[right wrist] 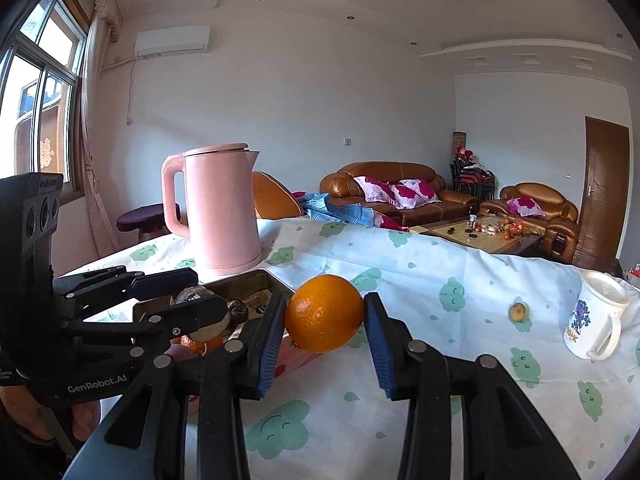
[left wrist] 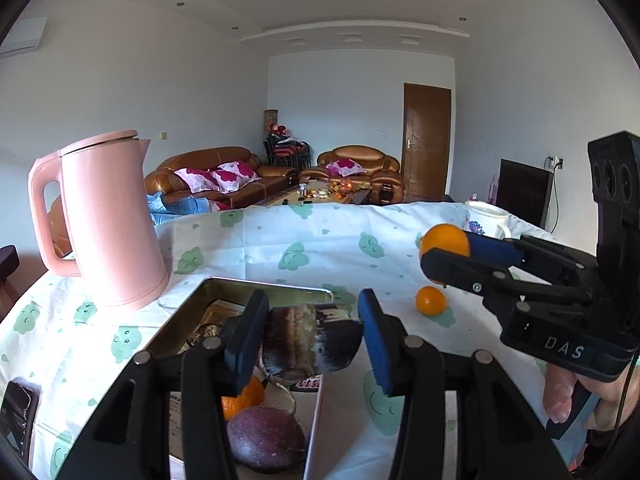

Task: Organize fruits
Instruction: 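Lower the orange into the tin with the right gripper while the left lowers the cake and both open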

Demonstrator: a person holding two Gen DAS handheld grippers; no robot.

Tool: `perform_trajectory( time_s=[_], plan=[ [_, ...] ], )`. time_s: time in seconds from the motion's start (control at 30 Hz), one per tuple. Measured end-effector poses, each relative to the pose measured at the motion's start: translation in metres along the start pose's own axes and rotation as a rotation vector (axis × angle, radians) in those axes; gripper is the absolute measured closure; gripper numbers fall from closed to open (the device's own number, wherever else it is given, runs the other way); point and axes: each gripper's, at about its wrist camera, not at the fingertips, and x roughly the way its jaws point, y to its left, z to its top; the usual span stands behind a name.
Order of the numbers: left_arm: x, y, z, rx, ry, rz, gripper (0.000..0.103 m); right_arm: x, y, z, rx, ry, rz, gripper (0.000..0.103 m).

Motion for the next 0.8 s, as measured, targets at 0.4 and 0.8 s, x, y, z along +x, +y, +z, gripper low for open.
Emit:
perform_trajectory(
  time_s=[0.4,0.8],
  plan=[
    [-0.005,0.047,0.000,-0.067,0.005,0.065,0.055,0.025,0.030,0.007,-0.036,0.030,0.054,0.061],
    [-0.008,0.087,-0.006,-0.119,0.025,0.139,0.055,0.047,0.056,0.008,-0.071,0.063,0.098,0.061]
  ],
)
